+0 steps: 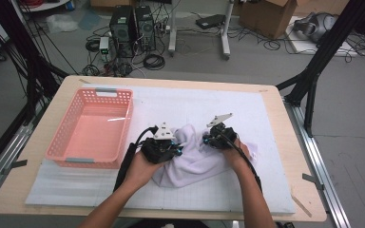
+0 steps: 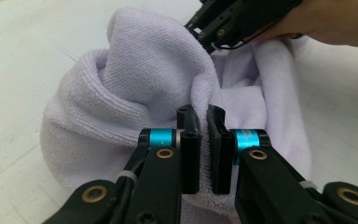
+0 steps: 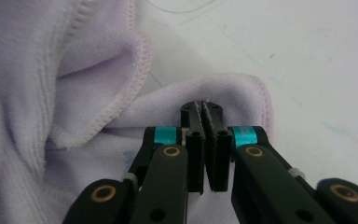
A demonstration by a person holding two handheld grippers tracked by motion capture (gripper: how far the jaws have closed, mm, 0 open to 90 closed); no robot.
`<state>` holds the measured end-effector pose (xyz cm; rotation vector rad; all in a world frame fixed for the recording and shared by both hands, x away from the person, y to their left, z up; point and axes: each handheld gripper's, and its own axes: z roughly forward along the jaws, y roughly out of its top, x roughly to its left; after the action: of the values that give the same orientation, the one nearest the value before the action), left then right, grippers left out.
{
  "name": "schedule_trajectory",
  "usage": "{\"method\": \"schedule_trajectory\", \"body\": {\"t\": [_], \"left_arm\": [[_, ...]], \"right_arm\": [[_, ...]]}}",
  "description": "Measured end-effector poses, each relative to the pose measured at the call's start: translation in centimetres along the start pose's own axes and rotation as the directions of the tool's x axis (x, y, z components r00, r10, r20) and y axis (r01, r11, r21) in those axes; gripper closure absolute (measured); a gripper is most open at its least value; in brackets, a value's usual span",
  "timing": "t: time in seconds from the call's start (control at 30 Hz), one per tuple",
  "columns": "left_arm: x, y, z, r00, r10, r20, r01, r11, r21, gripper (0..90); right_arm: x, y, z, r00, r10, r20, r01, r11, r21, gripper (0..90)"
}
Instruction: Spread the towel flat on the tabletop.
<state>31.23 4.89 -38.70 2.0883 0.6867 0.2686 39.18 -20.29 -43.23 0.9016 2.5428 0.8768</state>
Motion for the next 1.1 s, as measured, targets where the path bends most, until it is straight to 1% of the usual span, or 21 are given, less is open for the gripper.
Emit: {"method": "schedule_trajectory", "body": {"t": [0.17,0.23,0.3,0.37,0.43,0.47,0.5,0.53,0.57,0.6,0.63,0.67,0.73,0.77,0.83,0.87,0.9,0.93,0.97,1.03,1.1], "left_arm": [[-0.1,-0.6,-1.0,0.9999,0.008,0.008,-0.008,1.0000,-0.002,85.0],[-0.1,-0.7,-1.2,0.9999,0.011,0.002,-0.011,0.9999,-0.004,85.1],[-0.1,-0.8,-1.3,0.9999,0.014,0.000,-0.014,0.9999,-0.007,85.1],[-0.2,-0.9,-1.2,0.9998,0.020,-0.005,-0.020,0.9998,0.000,85.2],[-0.2,-1.1,-0.9,0.9996,0.025,-0.011,-0.025,0.9996,0.011,85.3],[-0.2,-1.1,-0.8,0.9995,0.030,-0.013,-0.030,0.9994,0.018,85.3],[-0.2,-1.2,-0.6,0.9993,0.034,-0.016,-0.033,0.9992,0.023,85.3],[-0.2,-1.3,-0.5,0.9993,0.033,-0.017,-0.033,0.9991,0.028,85.3],[-0.1,-1.4,-0.4,0.9992,0.034,-0.020,-0.033,0.9987,0.039,85.3],[-0.1,-1.6,-0.2,0.9995,0.027,-0.018,-0.026,0.9987,0.043,85.3],[0.0,-1.8,0.0,0.9996,0.024,-0.011,-0.024,0.9985,0.050,85.3],[0.0,-1.9,0.1,0.9997,0.021,-0.009,-0.020,0.9979,0.062,85.2],[0.1,-2.1,0.4,0.9999,0.012,-0.006,-0.011,0.9973,0.073,84.8],[0.1,-2.1,0.4,0.9999,0.009,-0.006,-0.008,0.9972,0.074,84.4],[0.3,-2.0,0.1,0.9999,-0.003,-0.015,0.004,0.9984,0.057,80.1],[0.5,-1.8,-0.2,0.9995,-0.011,-0.030,0.012,0.9991,0.041,73.6],[0.6,-1.5,-0.6,0.9985,-0.023,-0.050,0.024,0.9996,0.018,66.1],[0.9,-1.2,-1.1,0.9976,-0.033,-0.061,0.033,0.9994,-0.007,60.4],[1.1,-1.0,-1.7,0.9963,-0.053,-0.068,0.050,0.9980,-0.038,57.2],[1.6,-0.7,-2.6,0.9937,-0.077,-0.081,0.070,0.9937,-0.088,54.1],[2.0,-0.7,-3.0,0.9911,-0.098,-0.090,0.088,0.9899,-0.111,51.0]], "right_arm": [[-1.1,0.2,-1.4,0.9934,0.056,0.100,-0.049,0.997,-0.067,88.8],[-1.6,0.3,-2.3,0.9816,0.075,0.176,-0.060,0.994,-0.087,88.9],[-2.6,-0.1,-3.4,0.9590,0.130,0.252,-0.104,0.988,-0.111,88.9],[-3.6,-0.7,-4.4,0.9325,0.196,0.304,-0.156,0.976,-0.151,88.9],[-4.8,-1.6,-5.8,0.8900,0.286,0.355,-0.221,0.952,-0.213,88.9],[-5.5,-2.2,-6.8,0.8566,0.345,0.383,-0.260,0.931,-0.258,88.9],[-5.9,-2.5,-7.4,0.8382,0.376,0.395,-0.277,0.918,-0.284,88.9],[-6.2,-3.0,-8.1,0.8057,0.428,0.410,-0.312,0.895,-0.320,88.9],[-6.7,-3.6,-8.8,0.7803,0.463,0.420,-0.335,0.877,-0.345,88.8],[-7.2,-4.1,-9.3,0.7617,0.496,0.417,-0.362,0.859,-0.362,88.8],[-7.6,-4.6,-9.6,0.7555,0.521,0.398,-0.390,0.845,-0.365,88.5],[-7.7,-4.9,-9.7,0.7569,0.529,0.384,-0.405,0.841,-0.359,87.9],[-7.5,-5.1,-9.6,0.7826,0.505,0.365,-0.389,0.854,-0.346,81.5],[-7.3,-5.1,-9.6,0.7945,0.498,0.348,-0.388,0.857,-0.339,73.2],[-6.7,-4.8,-9.6,0.8233,0.480,0.303,-0.369,0.858,-0.359,64.1],[-6.3,-4.6,-9.7,0.8308,0.471,0.296,-0.355,0.859,-0.370,60.1],[-5.9,-4.5,-9.8,0.8462,0.459,0.271,-0.342,0.858,-0.384,54.9],[-5.6,-4.3,-9.8,0.8661,0.450,0.218,-0.342,0.851,-0.398,50.0],[-5.3,-4.2,-9.7,0.8894,0.424,0.172,-0.330,0.855,-0.400,48.1],[-4.5,-4.1,-9.5,0.9259,0.359,0.116,-0.290,0.874,-0.391,44.6],[-4.0,-4.3,-8.8,0.9485,0.310,0.066,-0.270,0.899,-0.346,43.5]]}}
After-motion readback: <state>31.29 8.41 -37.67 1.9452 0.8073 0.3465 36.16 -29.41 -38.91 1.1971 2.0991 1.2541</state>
